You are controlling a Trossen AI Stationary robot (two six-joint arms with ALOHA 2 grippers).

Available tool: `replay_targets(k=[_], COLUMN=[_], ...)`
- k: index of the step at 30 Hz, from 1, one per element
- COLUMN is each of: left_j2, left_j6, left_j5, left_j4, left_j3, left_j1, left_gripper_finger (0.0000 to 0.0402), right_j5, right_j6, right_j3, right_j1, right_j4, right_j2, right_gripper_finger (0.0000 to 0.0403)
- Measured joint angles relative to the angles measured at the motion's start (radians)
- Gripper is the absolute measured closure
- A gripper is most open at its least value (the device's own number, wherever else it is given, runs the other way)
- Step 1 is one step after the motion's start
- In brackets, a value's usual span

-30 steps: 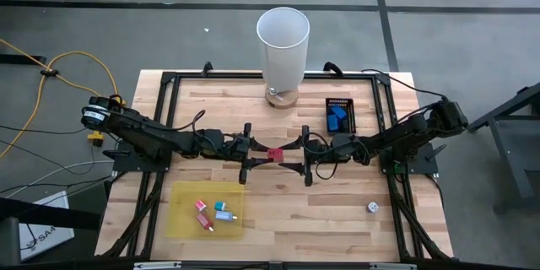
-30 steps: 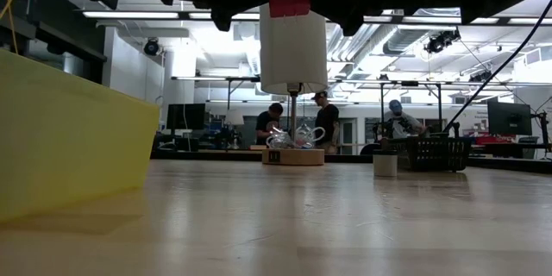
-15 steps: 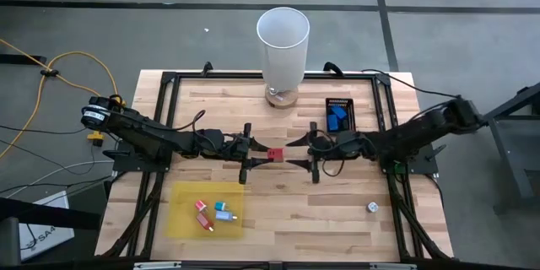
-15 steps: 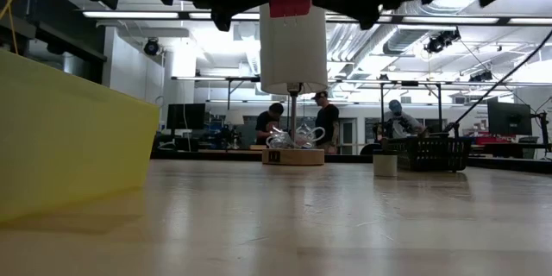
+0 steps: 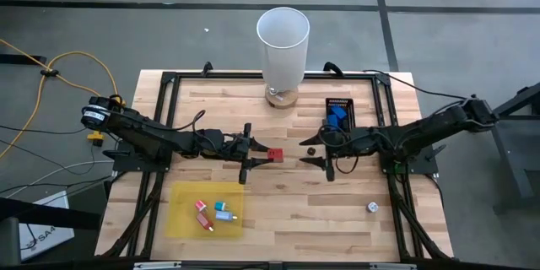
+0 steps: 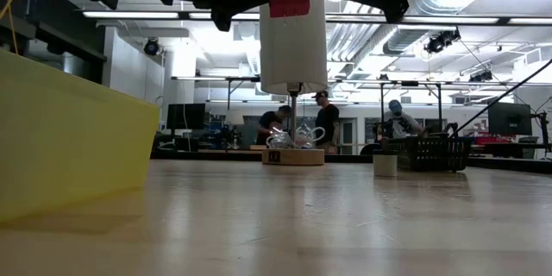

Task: Pick & Place Office items
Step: Put the red charger adapter into the yellow bin

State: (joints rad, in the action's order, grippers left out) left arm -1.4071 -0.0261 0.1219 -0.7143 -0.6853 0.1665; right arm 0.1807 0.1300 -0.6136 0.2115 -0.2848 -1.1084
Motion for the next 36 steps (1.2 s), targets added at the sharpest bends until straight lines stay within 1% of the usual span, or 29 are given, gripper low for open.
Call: replay_targets(k=[6, 12, 15, 21, 24, 31, 36], left_j2=[0.003, 0.034, 0.067, 0.148, 0.195, 0.298, 0.349], left_j6=[-0.034, -0.065, -0.087, -0.097, -0.114, -0.216, -0.224], left_j5=[0.003, -0.004, -0.005, -0.007, -0.007, -0.006, -0.007], left_j4=[0.015, 0.137, 0.201, 0.265, 0.346, 0.553, 0.671], left_j3=[0.000, 0.000, 0.000, 0.000, 0.000, -0.001, -0.001], left_j1=[0.013, 0.059, 0.086, 0.119, 0.125, 0.125, 0.125], left_gripper_finger=[0.0284, 0.0284, 0.0284, 0.0284, 0.0284, 0.0284, 0.0284], right_j5=[0.000, 0.000, 0.000, 0.000, -0.001, 0.000, -0.001], right_j6=[0.001, 0.001, 0.001, 0.003, 0.004, 0.004, 0.004], right_j3=[0.000, 0.000, 0.000, 0.000, 0.000, 0.000, 0.000], right_j1=[0.000, 0.000, 0.000, 0.000, 0.000, 0.000, 0.000], right_j4=[0.009, 0.024, 0.028, 0.028, 0.027, 0.028, 0.028], right_j2=[-0.006, -0.006, -0.006, -0.006, -0.006, -0.006, -0.006], right_gripper_finger=[0.0181, 0.0181, 0.0181, 0.0181, 0.0181, 0.0181, 0.0181])
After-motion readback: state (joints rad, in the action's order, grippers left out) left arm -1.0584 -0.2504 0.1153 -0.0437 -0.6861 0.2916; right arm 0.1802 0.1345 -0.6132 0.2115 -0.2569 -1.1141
